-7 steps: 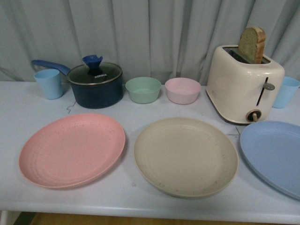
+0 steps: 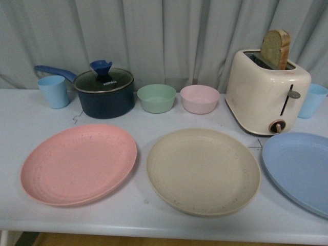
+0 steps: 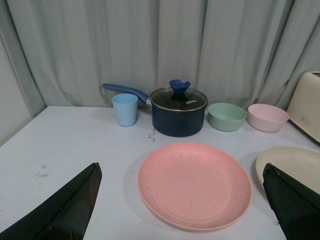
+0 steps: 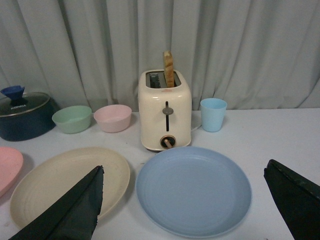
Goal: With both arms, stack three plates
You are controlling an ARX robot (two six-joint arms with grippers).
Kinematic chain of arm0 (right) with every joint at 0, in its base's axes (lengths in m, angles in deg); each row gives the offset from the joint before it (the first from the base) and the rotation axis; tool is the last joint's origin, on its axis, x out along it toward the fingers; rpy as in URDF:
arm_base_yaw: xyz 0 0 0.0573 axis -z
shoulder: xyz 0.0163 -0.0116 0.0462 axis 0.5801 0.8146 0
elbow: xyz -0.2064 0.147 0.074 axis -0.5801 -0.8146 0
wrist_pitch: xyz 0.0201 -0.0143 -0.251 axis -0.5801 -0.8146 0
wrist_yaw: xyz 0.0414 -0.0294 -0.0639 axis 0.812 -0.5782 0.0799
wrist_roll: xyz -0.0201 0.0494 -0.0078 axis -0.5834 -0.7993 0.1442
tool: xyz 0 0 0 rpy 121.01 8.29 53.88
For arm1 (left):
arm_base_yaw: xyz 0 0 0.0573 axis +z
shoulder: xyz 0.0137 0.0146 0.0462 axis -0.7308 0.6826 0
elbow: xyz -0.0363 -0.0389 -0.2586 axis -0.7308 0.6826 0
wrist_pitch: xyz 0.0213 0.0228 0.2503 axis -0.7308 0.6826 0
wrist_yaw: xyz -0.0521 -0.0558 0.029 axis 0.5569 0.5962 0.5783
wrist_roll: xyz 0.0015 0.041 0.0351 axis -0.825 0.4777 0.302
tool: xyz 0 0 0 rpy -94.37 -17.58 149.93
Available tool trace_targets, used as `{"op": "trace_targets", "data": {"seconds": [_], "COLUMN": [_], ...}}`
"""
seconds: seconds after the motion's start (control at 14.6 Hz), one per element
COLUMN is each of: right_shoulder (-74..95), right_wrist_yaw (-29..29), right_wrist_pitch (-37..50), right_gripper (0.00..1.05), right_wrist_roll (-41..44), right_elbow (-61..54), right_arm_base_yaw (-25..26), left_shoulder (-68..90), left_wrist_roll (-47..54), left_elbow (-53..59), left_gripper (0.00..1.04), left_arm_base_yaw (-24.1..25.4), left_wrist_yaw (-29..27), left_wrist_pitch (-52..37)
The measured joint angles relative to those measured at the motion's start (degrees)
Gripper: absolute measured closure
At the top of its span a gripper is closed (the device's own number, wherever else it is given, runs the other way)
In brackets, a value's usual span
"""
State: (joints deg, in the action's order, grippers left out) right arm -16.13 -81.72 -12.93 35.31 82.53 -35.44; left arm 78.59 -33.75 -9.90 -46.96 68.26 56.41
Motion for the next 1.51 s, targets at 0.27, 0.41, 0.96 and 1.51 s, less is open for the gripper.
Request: {"op": "trace_targets", "data": {"seconds": [0.27, 0.41, 0.96, 1.51], "right_shoulder": [0.0, 0.0, 0.0, 0.0], "right_wrist_yaw": [0.0, -0.1, 0.0, 0.0], "right_wrist_pitch": [0.0, 0.0, 0.0, 0.0], "right_gripper": [0.06, 0.06, 0.06, 0.06], "right_wrist_roll": [0.0, 0.0, 0.1, 0.1], "right_elbow": [0.0, 0.0, 0.0, 0.0], "right_arm_base_yaw": [0.0, 0.0, 0.0, 0.0], "left_shoulder": [0.0, 10.1, 85.9, 112.1], "left_wrist_roll": [0.0, -4.5, 14.4, 8.4], "left_elbow": [0.0, -5.9, -40.4, -60.9], "left_gripper": [0.07, 0.07, 0.07, 0.07], "left_arm_base_yaw": [0.0, -6.8, 6.5, 6.5], "left_wrist_yaw": [0.0, -15.9, -5.0, 7.2], "left_wrist_pitch": [0.0, 12.5, -3.5, 6.7]}}
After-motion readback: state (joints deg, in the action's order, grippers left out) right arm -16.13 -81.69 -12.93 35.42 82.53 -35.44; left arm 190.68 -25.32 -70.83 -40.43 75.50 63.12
